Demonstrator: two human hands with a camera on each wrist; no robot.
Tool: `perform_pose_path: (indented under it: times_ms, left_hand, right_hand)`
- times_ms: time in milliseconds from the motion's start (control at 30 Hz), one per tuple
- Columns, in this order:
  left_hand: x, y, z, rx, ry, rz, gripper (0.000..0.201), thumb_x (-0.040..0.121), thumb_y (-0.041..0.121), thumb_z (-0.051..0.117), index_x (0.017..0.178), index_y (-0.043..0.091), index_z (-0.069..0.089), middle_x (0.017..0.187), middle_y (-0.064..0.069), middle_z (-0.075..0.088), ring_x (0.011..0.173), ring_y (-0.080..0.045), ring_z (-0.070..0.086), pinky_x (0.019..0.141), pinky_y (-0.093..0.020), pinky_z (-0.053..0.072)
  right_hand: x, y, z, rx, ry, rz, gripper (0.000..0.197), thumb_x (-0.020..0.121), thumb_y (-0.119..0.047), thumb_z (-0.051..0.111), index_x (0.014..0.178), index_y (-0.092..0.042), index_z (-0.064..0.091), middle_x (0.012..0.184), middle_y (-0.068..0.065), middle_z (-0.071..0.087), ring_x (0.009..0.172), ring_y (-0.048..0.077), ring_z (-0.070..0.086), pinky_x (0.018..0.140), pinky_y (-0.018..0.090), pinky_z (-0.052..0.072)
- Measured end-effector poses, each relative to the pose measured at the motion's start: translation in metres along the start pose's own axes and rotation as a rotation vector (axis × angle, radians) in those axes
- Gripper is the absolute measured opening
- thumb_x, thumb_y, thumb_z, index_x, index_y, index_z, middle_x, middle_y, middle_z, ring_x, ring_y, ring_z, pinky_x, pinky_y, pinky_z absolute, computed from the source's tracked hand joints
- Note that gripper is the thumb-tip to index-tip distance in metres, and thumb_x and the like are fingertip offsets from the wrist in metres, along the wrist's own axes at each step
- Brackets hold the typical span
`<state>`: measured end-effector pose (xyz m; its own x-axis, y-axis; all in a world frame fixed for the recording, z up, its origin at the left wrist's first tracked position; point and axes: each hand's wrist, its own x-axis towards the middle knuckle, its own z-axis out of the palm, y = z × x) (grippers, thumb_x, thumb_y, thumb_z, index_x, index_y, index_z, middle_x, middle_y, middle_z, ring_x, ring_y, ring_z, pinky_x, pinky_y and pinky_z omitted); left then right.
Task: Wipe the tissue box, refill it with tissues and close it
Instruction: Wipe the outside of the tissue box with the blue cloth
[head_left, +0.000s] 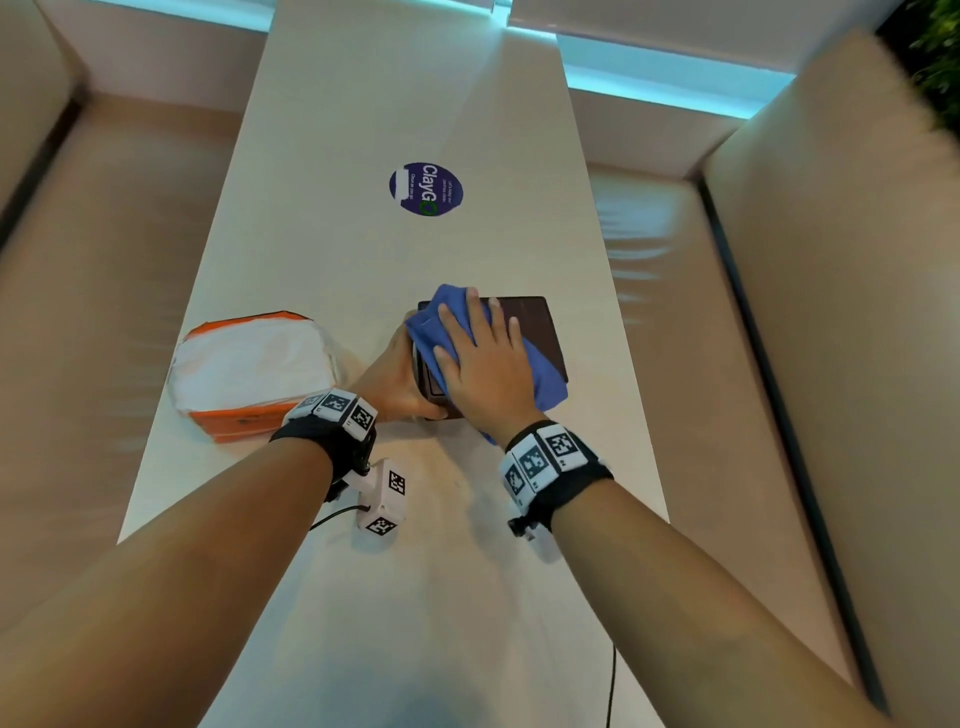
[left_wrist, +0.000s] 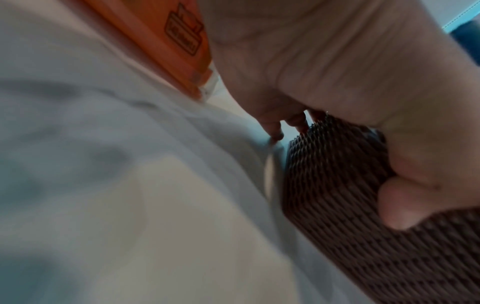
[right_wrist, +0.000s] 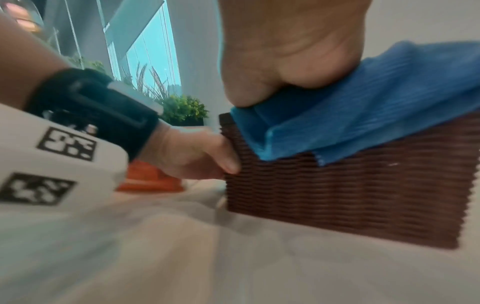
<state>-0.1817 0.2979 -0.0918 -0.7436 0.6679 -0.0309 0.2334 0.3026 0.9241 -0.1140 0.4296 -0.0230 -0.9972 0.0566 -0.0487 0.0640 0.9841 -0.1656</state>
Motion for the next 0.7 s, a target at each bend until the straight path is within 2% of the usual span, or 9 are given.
perform_pose_path:
  times_ms: [100, 233, 333, 367, 433, 467, 500, 600, 700]
  left_hand:
    - [-0.001, -0.002, -0.001, -0.045, 0.011, -0.076, 0.122, 0.045, 0.040, 0.087, 0.144, 0.019, 0.020, 0.140, -0.004, 0.044, 0.124, -0.022, 0.052, 0.101, -0.049, 0.046]
    - [-0.001, -0.001, -0.002, -0.029, 0.017, -0.098, 0.126, 0.044, 0.034, 0.089, 0.146, 0.023, 0.015, 0.136, -0.003, 0.043, 0.125, -0.021, 0.050, 0.102, -0.050, 0.045]
    - [-0.001, 0.000, -0.002, -0.026, 0.019, -0.074, 0.123, 0.044, 0.034, 0.088, 0.145, 0.021, 0.017, 0.135, -0.002, 0.042, 0.127, -0.018, 0.047, 0.106, -0.048, 0.042]
    - [-0.001, 0.001, -0.002, -0.026, 0.016, -0.064, 0.122, 0.045, 0.034, 0.087, 0.144, 0.021, 0.018, 0.135, -0.002, 0.042, 0.127, -0.018, 0.046, 0.107, -0.048, 0.041]
    - [-0.001, 0.003, -0.004, -0.026, 0.007, -0.045, 0.123, 0.044, 0.035, 0.087, 0.145, 0.021, 0.017, 0.138, -0.001, 0.041, 0.129, -0.018, 0.045, 0.109, -0.047, 0.039]
    - [0.000, 0.003, -0.006, -0.023, -0.001, -0.039, 0.124, 0.044, 0.036, 0.086, 0.145, 0.021, 0.016, 0.139, -0.002, 0.040, 0.130, -0.017, 0.044, 0.110, -0.046, 0.038]
    - [0.000, 0.003, -0.008, -0.018, -0.007, -0.037, 0.125, 0.044, 0.036, 0.086, 0.146, 0.021, 0.016, 0.140, -0.002, 0.040, 0.131, -0.016, 0.042, 0.111, -0.044, 0.036]
    - [0.002, 0.004, -0.014, -0.021, -0.007, -0.030, 0.126, 0.043, 0.038, 0.084, 0.147, 0.016, 0.014, 0.140, -0.001, 0.039, 0.130, -0.014, 0.042, 0.112, -0.037, 0.035]
    - [0.005, 0.007, -0.021, -0.037, -0.025, -0.026, 0.126, 0.043, 0.038, 0.081, 0.146, 0.017, 0.012, 0.138, 0.002, 0.038, 0.127, -0.010, 0.041, 0.108, -0.029, 0.033]
  right_hand:
    - [-0.001, 0.027, -0.004, 0.019, 0.081, 0.131, 0.053, 0.100, -0.040, 0.030, 0.150, -0.028, 0.021, 0.161, 0.005, 0.012, 0.148, 0.031, 0.007, 0.118, 0.055, 0.009]
    - [0.005, 0.049, -0.012, 0.176, 0.016, 0.419, 0.052, 0.101, -0.041, 0.025, 0.151, -0.033, 0.011, 0.162, 0.001, 0.003, 0.148, 0.032, 0.004, 0.115, 0.059, 0.019]
    - [0.016, 0.064, -0.013, 0.499, 0.041, 0.491, 0.052, 0.102, -0.037, 0.028, 0.151, -0.031, 0.013, 0.158, 0.006, 0.022, 0.136, 0.033, 0.037, 0.106, 0.048, 0.039]
    - [0.019, 0.071, -0.013, 0.619, 0.067, 0.487, 0.050, 0.102, -0.035, 0.030, 0.151, -0.028, 0.018, 0.149, 0.010, 0.038, 0.124, 0.032, 0.049, 0.103, 0.043, 0.041]
    - [0.019, 0.087, -0.016, 0.744, 0.070, 0.532, 0.044, 0.102, -0.034, 0.029, 0.144, -0.022, 0.035, 0.107, 0.009, 0.061, 0.087, 0.024, 0.058, 0.088, 0.038, 0.043]
    - [0.017, 0.095, -0.016, 0.741, 0.051, 0.580, 0.040, 0.102, -0.035, 0.028, 0.135, -0.018, 0.045, 0.088, 0.005, 0.058, 0.074, 0.020, 0.053, 0.080, 0.035, 0.041]
    - [0.014, 0.102, -0.016, 0.722, 0.044, 0.623, 0.038, 0.103, -0.035, 0.028, 0.127, -0.014, 0.050, 0.083, 0.005, 0.056, 0.071, 0.020, 0.052, 0.078, 0.033, 0.039]
    - [0.005, 0.115, -0.011, 0.620, 0.159, 0.657, 0.041, 0.102, -0.032, 0.031, 0.137, -0.016, 0.045, 0.115, 0.017, 0.063, 0.101, 0.035, 0.061, 0.087, 0.039, 0.049]
    - [0.003, 0.118, -0.003, 0.495, 0.147, 0.610, 0.045, 0.101, -0.035, 0.032, 0.145, -0.024, 0.034, 0.135, 0.015, 0.053, 0.118, 0.037, 0.054, 0.098, 0.047, 0.046]
